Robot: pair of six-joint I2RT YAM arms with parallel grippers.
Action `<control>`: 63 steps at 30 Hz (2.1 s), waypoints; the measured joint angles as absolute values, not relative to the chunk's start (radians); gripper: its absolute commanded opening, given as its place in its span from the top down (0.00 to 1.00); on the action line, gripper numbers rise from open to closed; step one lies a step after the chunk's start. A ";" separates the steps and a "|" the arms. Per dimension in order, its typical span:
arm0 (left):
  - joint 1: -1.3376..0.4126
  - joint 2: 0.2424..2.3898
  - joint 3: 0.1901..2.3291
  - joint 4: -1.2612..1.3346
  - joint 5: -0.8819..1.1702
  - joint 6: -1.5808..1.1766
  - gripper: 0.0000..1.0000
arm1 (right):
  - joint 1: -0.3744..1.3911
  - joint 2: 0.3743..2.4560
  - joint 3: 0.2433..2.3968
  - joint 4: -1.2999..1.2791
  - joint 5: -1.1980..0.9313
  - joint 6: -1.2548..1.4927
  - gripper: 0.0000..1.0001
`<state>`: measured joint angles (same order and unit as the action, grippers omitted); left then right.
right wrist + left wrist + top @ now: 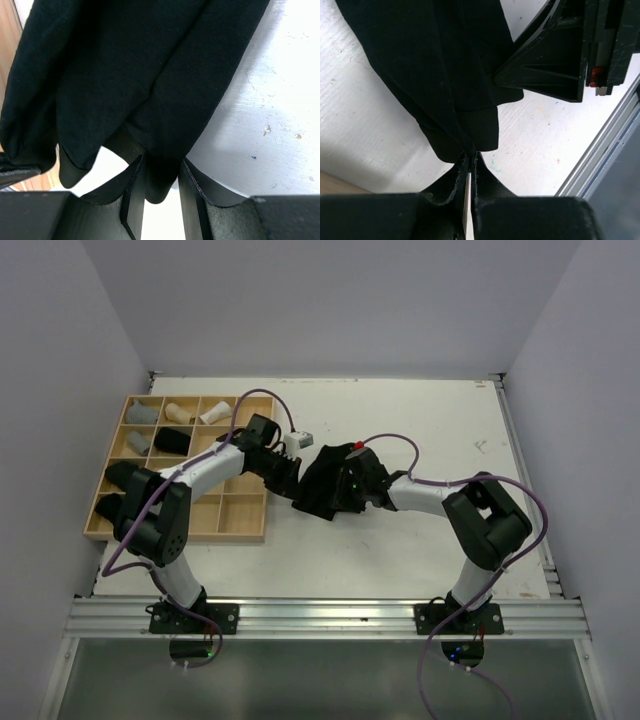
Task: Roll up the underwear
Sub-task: Fold the underwear
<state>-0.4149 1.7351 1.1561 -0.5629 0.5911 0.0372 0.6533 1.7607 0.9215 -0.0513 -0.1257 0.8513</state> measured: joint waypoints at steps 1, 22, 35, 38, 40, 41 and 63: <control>-0.416 1.735 1.156 -0.562 0.599 0.037 0.95 | 0.653 1.761 0.921 -0.051 -0.126 0.851 0.65; -0.488 1.816 1.158 -0.508 0.588 0.015 0.50 | 0.653 1.777 0.932 -0.038 -0.152 0.852 0.64; -0.527 1.819 1.180 -0.502 0.379 0.014 0.51 | 0.653 1.782 0.937 -0.036 -0.159 0.852 0.64; -0.541 1.821 1.184 -0.501 0.346 0.015 0.53 | 0.653 1.784 0.939 -0.036 -0.161 0.852 0.64; -0.548 1.829 1.190 -0.502 0.326 0.015 0.56 | 0.653 1.787 0.942 -0.036 -0.163 0.852 0.64; -0.551 1.837 1.195 -0.501 0.316 0.015 0.58 | 0.653 1.788 0.943 -0.036 -0.166 0.852 0.64; -0.557 1.859 1.227 -0.526 0.257 0.044 0.64 | 0.651 1.800 0.954 -0.036 -0.178 0.852 0.64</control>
